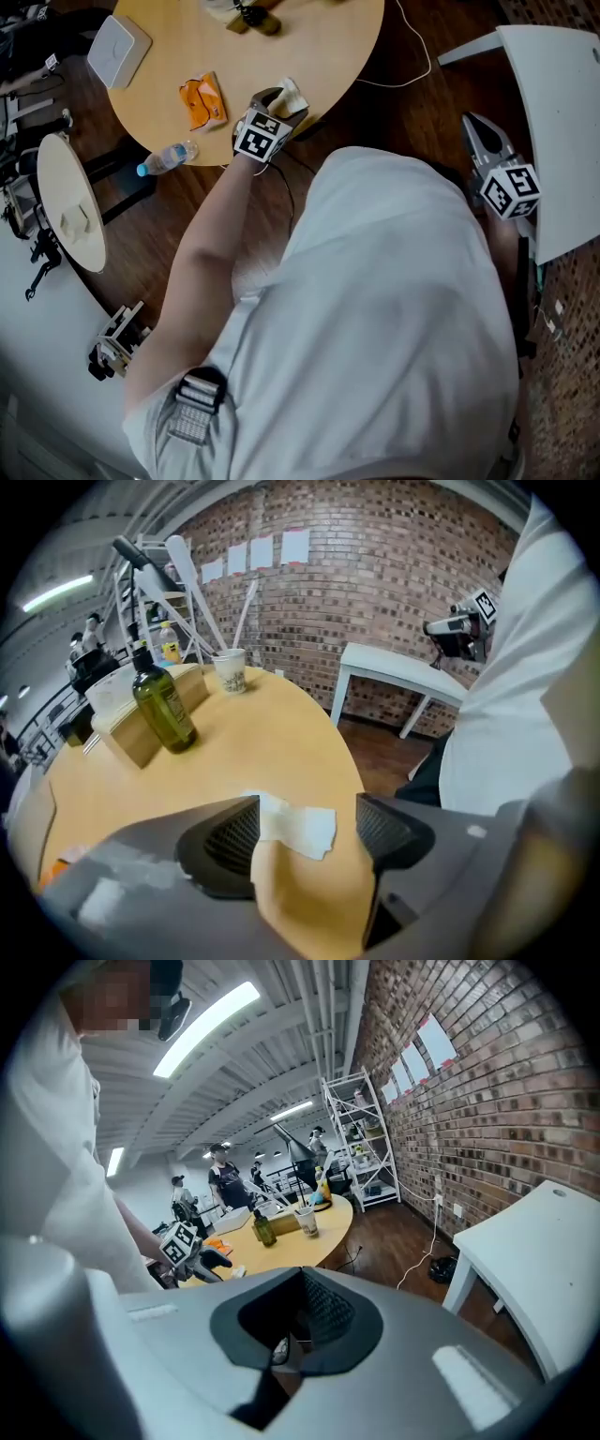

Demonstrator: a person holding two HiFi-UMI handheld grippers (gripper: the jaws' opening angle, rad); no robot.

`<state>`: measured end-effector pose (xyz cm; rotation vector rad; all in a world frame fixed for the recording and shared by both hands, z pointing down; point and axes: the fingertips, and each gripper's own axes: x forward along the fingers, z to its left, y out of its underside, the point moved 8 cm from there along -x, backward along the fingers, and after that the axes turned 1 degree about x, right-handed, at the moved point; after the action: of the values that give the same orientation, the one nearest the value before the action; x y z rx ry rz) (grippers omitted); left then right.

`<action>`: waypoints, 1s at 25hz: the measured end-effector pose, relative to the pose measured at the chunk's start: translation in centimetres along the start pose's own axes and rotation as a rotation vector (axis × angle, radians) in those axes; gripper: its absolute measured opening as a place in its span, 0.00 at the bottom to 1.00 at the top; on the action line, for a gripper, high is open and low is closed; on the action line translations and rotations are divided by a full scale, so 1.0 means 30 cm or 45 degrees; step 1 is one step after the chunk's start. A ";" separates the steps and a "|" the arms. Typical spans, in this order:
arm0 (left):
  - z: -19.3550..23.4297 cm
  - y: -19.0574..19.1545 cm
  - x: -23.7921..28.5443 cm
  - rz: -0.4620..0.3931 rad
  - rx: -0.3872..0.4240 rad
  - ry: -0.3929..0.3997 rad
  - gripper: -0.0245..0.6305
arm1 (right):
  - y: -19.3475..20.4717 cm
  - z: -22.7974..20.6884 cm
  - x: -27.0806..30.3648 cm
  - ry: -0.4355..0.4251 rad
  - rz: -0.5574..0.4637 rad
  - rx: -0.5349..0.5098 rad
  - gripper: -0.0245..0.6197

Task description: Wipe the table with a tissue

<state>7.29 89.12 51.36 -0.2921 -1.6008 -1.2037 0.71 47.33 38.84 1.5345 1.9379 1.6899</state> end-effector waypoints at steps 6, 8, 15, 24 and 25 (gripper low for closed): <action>0.038 0.029 0.088 0.206 0.158 0.050 0.68 | 0.046 0.012 -0.027 0.051 0.004 0.056 0.05; 0.050 0.037 0.109 0.264 0.145 0.070 0.70 | 0.056 0.011 -0.037 0.064 0.010 0.070 0.05; 0.061 0.040 0.133 0.313 0.116 0.099 0.58 | 0.073 0.004 -0.053 0.110 0.008 0.116 0.05; 0.050 0.015 0.097 0.227 0.093 0.075 0.31 | 0.092 -0.003 -0.059 0.129 0.006 0.135 0.05; 0.054 0.008 0.086 0.214 0.065 0.073 0.24 | 0.092 -0.002 -0.058 0.127 0.007 0.135 0.05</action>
<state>5.45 89.57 53.77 -0.3491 -1.5236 -1.0324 3.09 45.58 40.25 1.5187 2.1062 1.7232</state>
